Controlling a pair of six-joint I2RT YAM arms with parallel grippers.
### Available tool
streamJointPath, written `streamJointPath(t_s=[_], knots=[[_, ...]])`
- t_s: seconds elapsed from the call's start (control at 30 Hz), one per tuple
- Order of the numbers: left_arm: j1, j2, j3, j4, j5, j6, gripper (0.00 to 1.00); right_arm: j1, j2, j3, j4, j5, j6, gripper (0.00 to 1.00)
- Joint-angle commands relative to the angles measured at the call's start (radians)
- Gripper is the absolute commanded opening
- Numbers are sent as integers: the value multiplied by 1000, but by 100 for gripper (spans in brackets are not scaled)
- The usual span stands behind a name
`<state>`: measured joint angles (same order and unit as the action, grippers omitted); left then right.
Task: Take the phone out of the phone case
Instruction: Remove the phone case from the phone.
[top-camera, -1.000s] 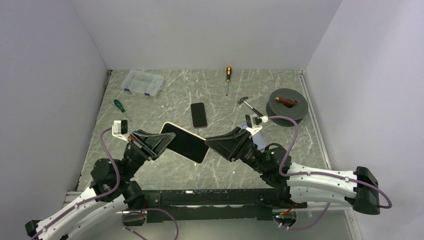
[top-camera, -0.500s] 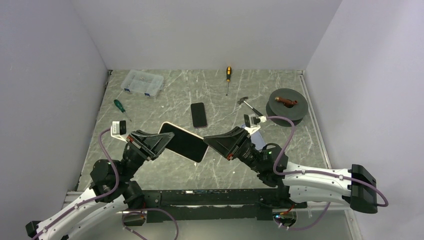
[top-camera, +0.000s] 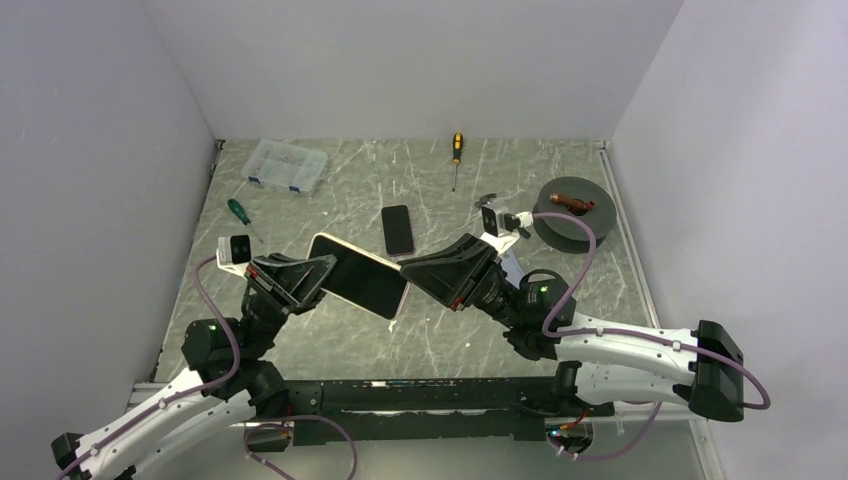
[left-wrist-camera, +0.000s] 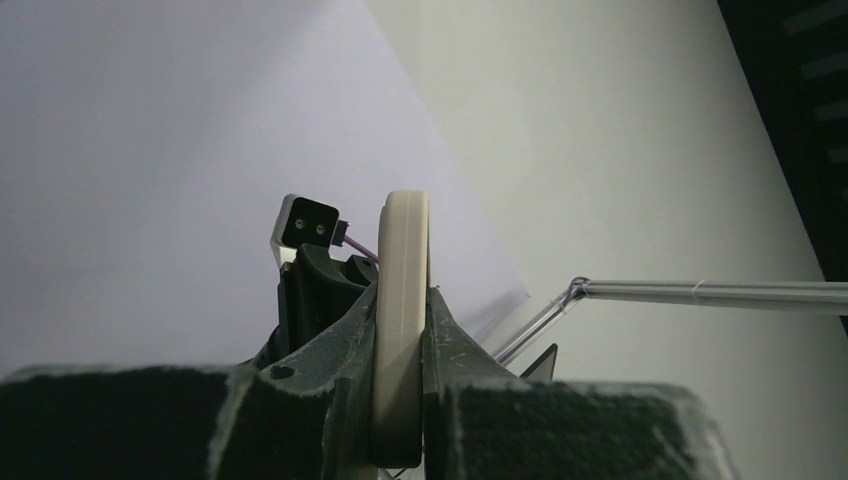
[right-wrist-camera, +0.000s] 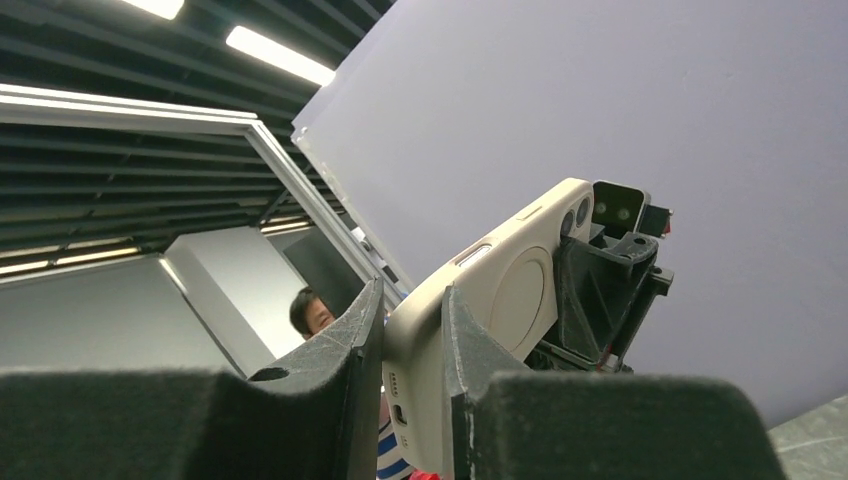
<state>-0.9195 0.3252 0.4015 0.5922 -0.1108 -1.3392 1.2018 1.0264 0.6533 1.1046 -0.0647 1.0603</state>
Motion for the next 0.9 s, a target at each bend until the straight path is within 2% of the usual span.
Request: streamJointPath(t_s=[0.0, 0.63, 0.87], knots=[[2, 130, -74, -216, 15, -6, 0, 33, -23, 99, 141, -221, -11, 0], [0, 261, -50, -24, 68, -62, 0, 33, 37, 132, 212, -310, 7, 0], [-1, 216, -36, -41, 61, -61, 0, 31, 27, 109, 195, -307, -12, 0]])
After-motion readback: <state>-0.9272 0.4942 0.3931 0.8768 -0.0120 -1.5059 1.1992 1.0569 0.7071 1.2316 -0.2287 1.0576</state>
